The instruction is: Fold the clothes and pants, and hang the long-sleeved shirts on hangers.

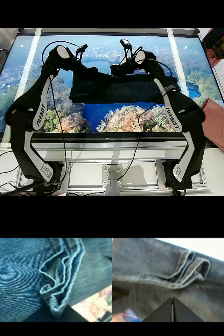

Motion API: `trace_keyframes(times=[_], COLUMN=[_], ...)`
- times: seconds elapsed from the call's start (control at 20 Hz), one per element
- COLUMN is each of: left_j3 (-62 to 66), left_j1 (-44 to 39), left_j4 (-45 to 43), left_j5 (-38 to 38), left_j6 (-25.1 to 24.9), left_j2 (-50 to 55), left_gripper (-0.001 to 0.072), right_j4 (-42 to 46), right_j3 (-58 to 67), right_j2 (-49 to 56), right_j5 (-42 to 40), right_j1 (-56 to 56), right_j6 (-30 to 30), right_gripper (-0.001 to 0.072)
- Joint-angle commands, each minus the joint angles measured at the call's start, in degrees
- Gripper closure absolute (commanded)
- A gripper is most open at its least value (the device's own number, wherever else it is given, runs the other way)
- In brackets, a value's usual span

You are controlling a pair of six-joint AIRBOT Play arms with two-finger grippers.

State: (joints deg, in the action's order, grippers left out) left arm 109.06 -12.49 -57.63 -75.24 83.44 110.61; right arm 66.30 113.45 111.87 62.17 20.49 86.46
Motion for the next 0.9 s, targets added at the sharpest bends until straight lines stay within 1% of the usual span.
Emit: trace_keyframes(times=[0.0,0.05,0.1,0.2,0.25,0.4,0.5,0.6,0.65,0.75,0.85], left_j3=[-0.02,-0.02,0.02,0.04,0.09,0.11,0.09,0.09,0.09,-0.52,-4.15], left_j1=[-1.36,-1.75,-1.86,-1.66,-1.25,1.42,4.76,8.52,10.43,14.47,17.94], left_j4=[-1.90,-0.63,1.05,4.92,5.68,4.72,1.33,-5.42,-7.98,-10.60,-10.49], left_j5=[0.22,0.20,0.09,0.26,0.50,0.63,0.61,0.22,-1.27,-6.38,-5.70], left_j6=[1.18,1.03,-0.17,-0.52,-0.50,-1.44,-1.44,-1.36,-1.36,-1.40,-1.53], left_j2=[1.27,1.33,1.29,0.74,0.07,-3.32,-6.60,-9.53,-10.27,-10.25,-10.25], left_gripper=[0.0197,-0.0007,0.0003,0.0005,0.0006,0.0013,0.0014,0.0014,0.0014,0.0014,0.0014], right_j4=[5.29,6.58,8.66,12.79,13.79,14.62,14.93,14.88,14.75,12.04,5.99], right_j3=[-1.66,-1.66,-1.66,-1.66,-1.68,-1.68,-3.56,-8.44,-11.39,-18.93,-28.30], right_j2=[-6.34,-7.89,-9.66,-13.29,-15.52,-22.34,-27.23,-32.24,-34.32,-37.97,-41.00], right_j5=[8.72,11.08,13.88,17.68,18.34,19.71,20.04,19.47,18.62,14.80,10.10], right_j1=[0.04,-0.15,-0.66,-2.58,-4.39,-12.31,-19.32,-26.82,-30.10,-35.74,-39.21], right_j6=[-4.44,-5.49,-6.71,-7.65,-7.61,-7.63,-7.67,-8.15,-8.39,-13.31,-19.34], right_gripper=[0.0662,0.0663,0.0663,0.0663,0.0662,0.0662,0.0662,0.0662,0.0662,0.0662,0.0662])
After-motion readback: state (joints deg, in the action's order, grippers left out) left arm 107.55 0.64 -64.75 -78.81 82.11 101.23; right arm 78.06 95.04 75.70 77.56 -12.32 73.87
